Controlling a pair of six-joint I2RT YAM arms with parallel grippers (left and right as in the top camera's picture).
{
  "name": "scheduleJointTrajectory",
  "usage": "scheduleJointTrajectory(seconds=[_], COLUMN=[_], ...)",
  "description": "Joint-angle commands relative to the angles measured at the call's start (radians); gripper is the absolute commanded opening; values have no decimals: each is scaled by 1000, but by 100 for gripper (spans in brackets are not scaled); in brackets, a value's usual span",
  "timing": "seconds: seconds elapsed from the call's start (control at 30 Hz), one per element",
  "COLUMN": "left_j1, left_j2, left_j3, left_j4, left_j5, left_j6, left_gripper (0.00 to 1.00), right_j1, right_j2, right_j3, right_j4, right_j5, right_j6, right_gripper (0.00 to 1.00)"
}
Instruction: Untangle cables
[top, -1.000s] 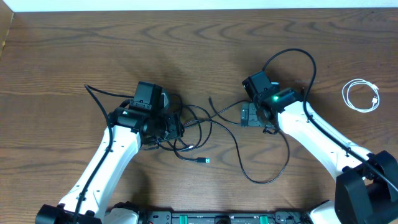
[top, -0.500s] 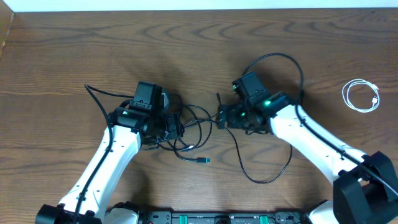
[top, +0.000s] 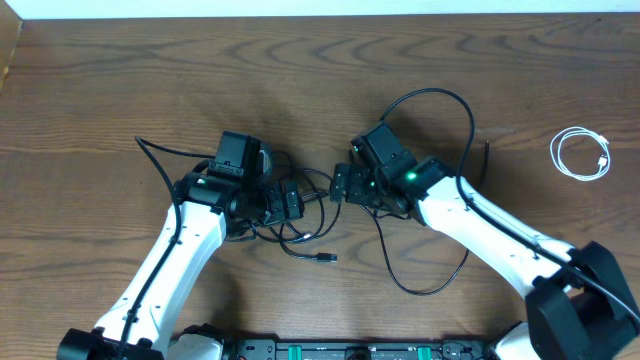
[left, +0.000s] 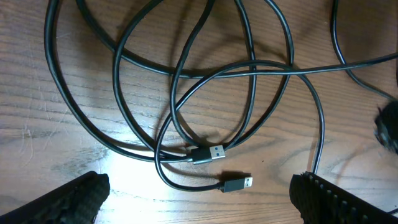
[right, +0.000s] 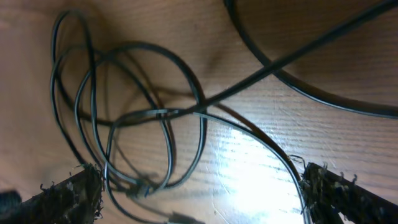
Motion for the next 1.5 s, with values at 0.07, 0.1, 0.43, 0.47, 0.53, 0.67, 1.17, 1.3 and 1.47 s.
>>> scheduleJointTrajectory(seconds=[0.07, 0.1, 0.43, 0.47, 0.53, 0.67, 1.17, 1.3, 1.47], left_j1=[-1, -1, -1, -1, -1, -1, -1, -1, -1], left_j2=[-1, -1, -1, -1, -1, -1, -1, -1, -1], left_j3=[-3, -3, -3, -3, -3, -3, -3, -3, -3], left_j4=[-6, -6, -6, -6, -6, -6, -6, -6, -6], left_j5=[-11, -11, -11, -10, -10, -11, -10, -10, -11], left_j6=[2, 2, 2, 2, 2, 2, 2, 2, 2], left_gripper=[98, 98, 98, 98, 98, 98, 98, 98, 98], right_j1=[8, 8, 5, 5, 5, 5, -79, -109, -150], right_j2=[93, 110, 189, 189, 189, 189, 146, 117, 77], right_j3=[-5, -5, -5, -5, -5, -5, -5, -5, -5], right_j4=[63, 79, 215, 235, 286, 342, 302, 241, 232], right_j5=[29, 22, 32, 43, 50, 51, -268, -295, -447], right_j6=[82, 82, 82, 83, 83, 83, 56, 19, -20], right_gripper=[99, 99, 77, 77, 79, 48, 1, 1, 1])
